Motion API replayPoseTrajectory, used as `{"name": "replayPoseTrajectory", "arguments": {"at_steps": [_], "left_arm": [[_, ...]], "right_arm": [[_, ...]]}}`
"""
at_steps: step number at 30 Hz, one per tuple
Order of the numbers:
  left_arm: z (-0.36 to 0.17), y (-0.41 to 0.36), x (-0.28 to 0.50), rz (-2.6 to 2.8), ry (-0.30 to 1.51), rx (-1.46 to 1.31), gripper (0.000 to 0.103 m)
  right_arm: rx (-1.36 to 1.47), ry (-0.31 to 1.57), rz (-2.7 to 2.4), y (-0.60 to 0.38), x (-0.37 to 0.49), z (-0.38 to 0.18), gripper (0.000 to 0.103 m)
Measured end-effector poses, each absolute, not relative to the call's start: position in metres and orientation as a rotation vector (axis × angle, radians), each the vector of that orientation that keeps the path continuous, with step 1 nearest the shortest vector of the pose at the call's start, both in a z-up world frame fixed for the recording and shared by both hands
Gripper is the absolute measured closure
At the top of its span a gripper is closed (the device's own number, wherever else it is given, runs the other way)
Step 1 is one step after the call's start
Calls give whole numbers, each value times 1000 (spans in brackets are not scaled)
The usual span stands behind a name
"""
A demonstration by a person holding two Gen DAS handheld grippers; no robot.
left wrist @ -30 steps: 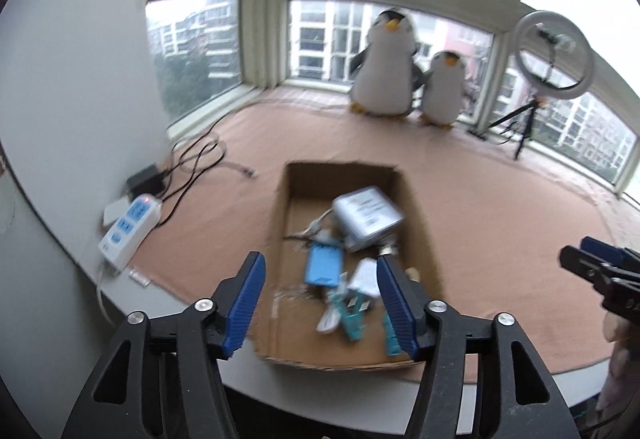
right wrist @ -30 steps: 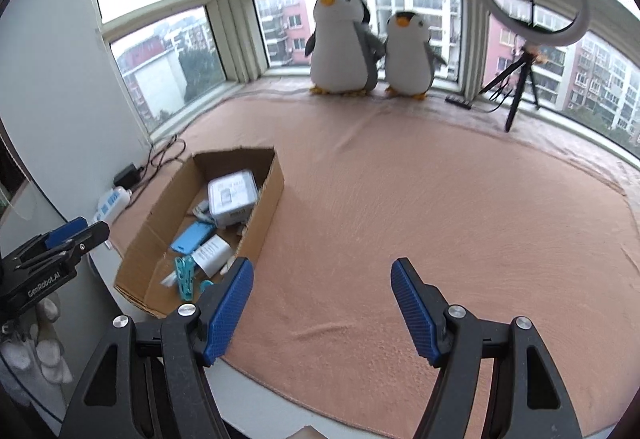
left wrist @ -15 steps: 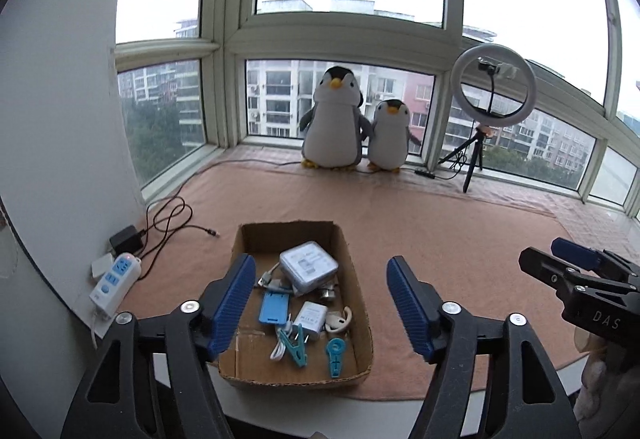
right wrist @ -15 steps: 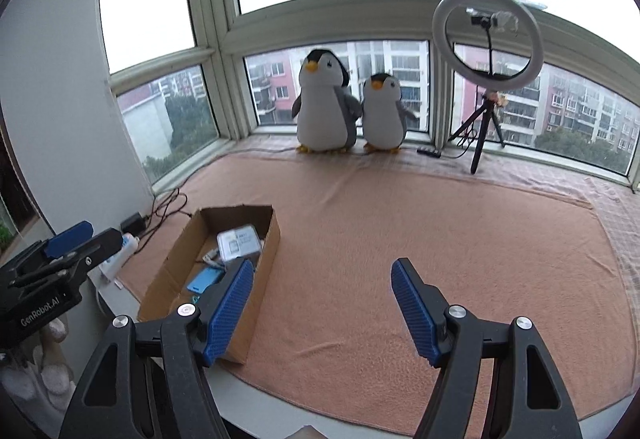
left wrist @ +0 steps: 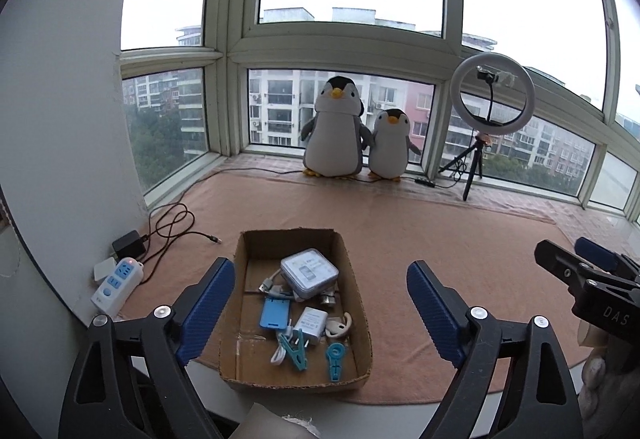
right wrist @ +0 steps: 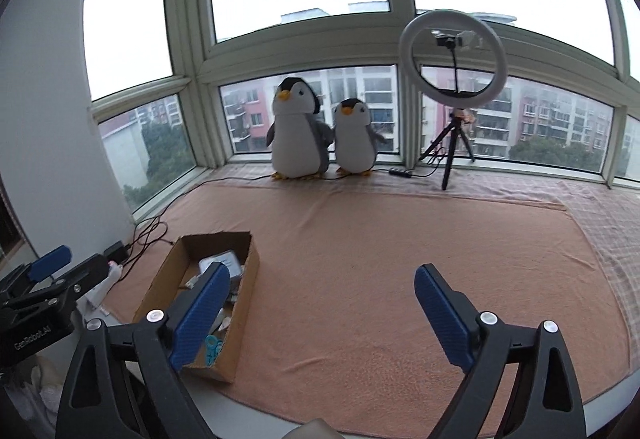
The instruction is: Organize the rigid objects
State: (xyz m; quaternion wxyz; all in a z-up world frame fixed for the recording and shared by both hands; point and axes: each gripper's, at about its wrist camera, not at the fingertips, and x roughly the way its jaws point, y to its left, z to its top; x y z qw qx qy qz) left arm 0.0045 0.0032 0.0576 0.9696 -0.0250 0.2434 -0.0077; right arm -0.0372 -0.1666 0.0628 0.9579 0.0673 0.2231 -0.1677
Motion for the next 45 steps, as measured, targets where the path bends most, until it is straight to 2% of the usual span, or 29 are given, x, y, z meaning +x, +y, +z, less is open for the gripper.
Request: {"name": "replayPoseTrajectory", "arguments": {"at_steps": [3, 11, 45], "left_arm": [[60, 4, 3, -5, 476, -47, 7], [64, 5, 1, 4, 464, -43, 4], [59, 2, 7, -1, 480, -43, 3]], "right_arm": [[125, 446, -360, -167, -38, 62, 6], [113, 440, -369, -169, -39, 62, 6], [115, 467, -366, -176, -37, 59, 5]]}}
